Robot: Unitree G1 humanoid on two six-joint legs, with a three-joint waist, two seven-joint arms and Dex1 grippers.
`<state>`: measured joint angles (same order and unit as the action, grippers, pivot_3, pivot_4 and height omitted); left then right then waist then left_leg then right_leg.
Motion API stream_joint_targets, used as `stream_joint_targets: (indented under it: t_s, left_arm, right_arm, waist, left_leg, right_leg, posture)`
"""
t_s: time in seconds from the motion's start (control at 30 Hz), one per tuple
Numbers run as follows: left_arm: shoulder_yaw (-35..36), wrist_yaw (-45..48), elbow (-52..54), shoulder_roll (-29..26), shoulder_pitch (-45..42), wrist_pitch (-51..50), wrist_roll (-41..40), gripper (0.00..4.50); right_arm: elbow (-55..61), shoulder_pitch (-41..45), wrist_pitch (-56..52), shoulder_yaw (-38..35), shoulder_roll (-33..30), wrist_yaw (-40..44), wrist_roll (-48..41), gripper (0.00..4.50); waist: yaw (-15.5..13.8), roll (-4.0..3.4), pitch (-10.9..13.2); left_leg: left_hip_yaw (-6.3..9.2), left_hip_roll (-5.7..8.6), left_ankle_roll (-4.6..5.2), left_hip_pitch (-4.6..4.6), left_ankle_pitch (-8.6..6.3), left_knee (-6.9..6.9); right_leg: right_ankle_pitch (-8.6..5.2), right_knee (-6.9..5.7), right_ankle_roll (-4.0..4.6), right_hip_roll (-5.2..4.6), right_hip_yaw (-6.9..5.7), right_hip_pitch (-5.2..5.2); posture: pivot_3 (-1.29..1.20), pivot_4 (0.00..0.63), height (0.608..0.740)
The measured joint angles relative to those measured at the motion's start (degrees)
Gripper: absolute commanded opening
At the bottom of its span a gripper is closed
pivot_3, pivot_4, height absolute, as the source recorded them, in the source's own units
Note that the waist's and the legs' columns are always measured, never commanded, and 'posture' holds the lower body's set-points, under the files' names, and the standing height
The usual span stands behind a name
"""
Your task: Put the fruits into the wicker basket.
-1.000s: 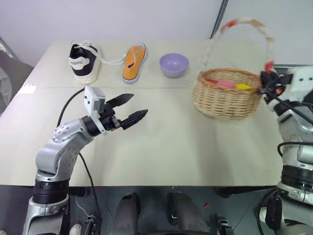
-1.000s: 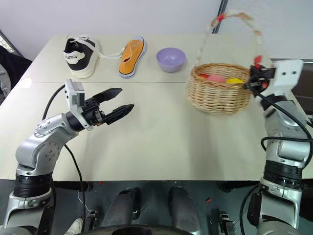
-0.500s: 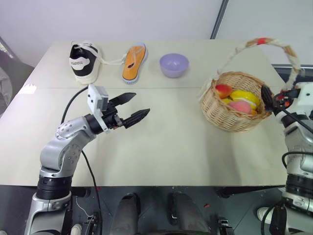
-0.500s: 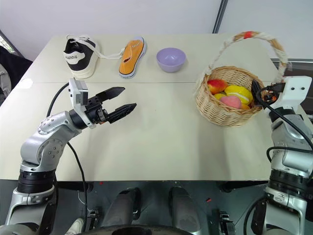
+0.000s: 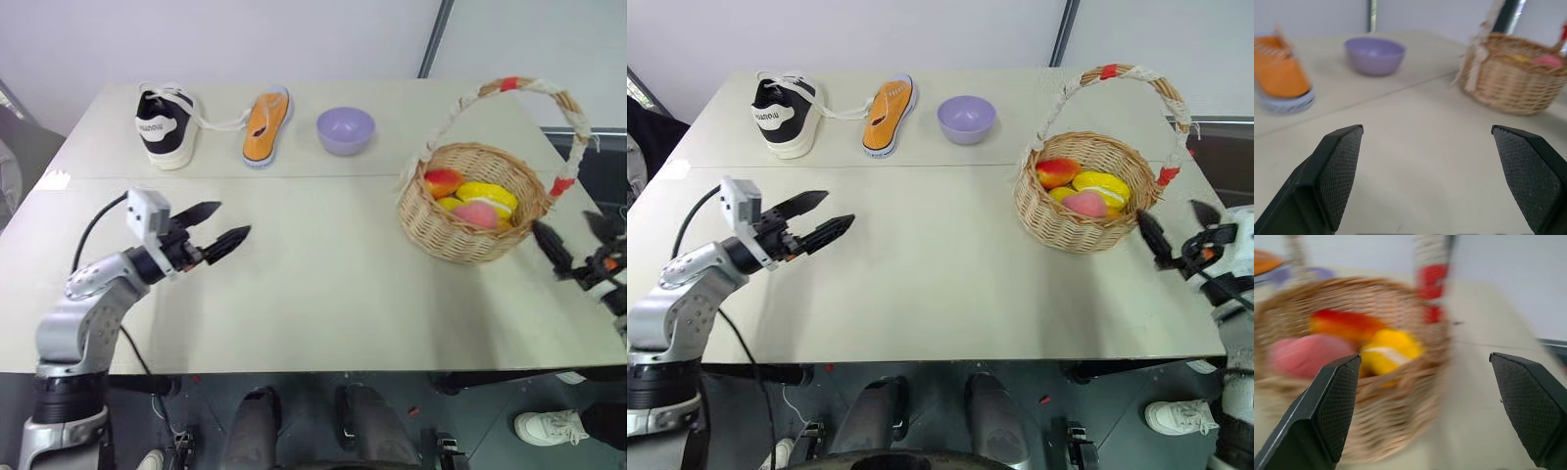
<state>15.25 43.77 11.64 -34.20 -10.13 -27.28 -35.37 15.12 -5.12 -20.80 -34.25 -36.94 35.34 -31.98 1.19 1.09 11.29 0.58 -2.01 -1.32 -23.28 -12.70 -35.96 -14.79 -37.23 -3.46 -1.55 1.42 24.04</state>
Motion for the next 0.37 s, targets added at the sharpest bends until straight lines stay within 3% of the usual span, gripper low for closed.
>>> stream_joint_targets:
  t_s: [0.07,0.2,0.37]
  left_arm:
    - [1.24,-1.15,-0.69,-0.67,3.47,0.14,1.62,4.50]
    - [2.03,-4.12,-0.75,-0.34,8.12,0.73,3.71,4.50]
    - [3.56,-6.51,0.05,1.09,11.49,1.81,4.58,4.50]
  right_arm:
    - [5.45,-2.95,-0.83,5.81,-0.18,4.22,-1.00,4.38]
    - [10.03,-1.01,-1.62,15.72,-0.15,7.12,-0.59,4.38]
    - [8.24,2.19,-0.43,20.90,-0.04,7.99,1.97,4.38]
  waist:
    - [0.01,0.00,0.00]
    - [-0.40,0.05,0.00]
    - [-0.60,0.09,-0.02]
  left_leg:
    - [0.00,-0.04,0.02,-0.01,-0.01,0.00]
    - [-0.04,-0.04,0.00,-0.07,-0.02,-0.15]
    - [-0.10,0.01,-0.01,-0.14,-0.03,-0.11]
  right_leg:
    - [0.00,0.00,0.00,0.00,0.00,0.00]
    - [-0.03,0.07,-0.03,-0.10,0.00,0.01]
    - [0.07,0.25,0.16,-0.23,0.00,0.01]
  posture:
    - [0.00,0.150,0.740]
    - [0.00,0.150,0.740]
    - [0.00,0.150,0.740]
